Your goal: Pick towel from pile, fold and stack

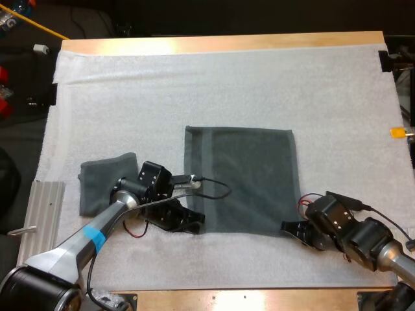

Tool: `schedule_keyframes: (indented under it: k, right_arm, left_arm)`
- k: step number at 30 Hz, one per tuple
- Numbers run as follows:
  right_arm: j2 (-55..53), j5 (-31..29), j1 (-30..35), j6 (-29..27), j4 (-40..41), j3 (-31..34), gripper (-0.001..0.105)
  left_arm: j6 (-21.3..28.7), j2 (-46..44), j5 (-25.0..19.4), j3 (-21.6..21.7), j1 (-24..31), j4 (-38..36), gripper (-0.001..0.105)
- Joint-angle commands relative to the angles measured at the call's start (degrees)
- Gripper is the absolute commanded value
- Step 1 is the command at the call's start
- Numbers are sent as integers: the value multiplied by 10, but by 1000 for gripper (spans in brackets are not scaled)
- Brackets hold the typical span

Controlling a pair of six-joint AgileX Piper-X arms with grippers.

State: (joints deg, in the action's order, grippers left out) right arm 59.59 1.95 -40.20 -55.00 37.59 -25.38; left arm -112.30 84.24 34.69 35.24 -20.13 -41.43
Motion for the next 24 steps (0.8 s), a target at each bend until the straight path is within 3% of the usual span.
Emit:
schedule_keyframes:
  k: [1, 6, 13, 18, 21, 24]
  right_arm:
    - [-3, -1, -1, -10, 9, 0, 0]
    - [-16, 41, -1, -37, 14, 0, 0]
    - [-72, 48, -1, -40, 94, -24, 0]
    - [-106, 48, -1, -44, 117, -52, 0]
    - [-107, 48, -1, -44, 103, -60, 0]
    - [-101, 60, -1, -39, 79, -60, 0]
  left_arm:
    - [12, -6, -6, 0, -4, -14, 0]
    - [49, -55, -18, 0, -4, -59, 0]
    - [95, -160, -14, 0, -21, -164, 0]
    - [90, -213, -14, 0, -62, -167, 0]
    - [52, -215, -9, 0, -63, -139, 0]
    - [31, -205, 27, 0, -49, -106, 0]
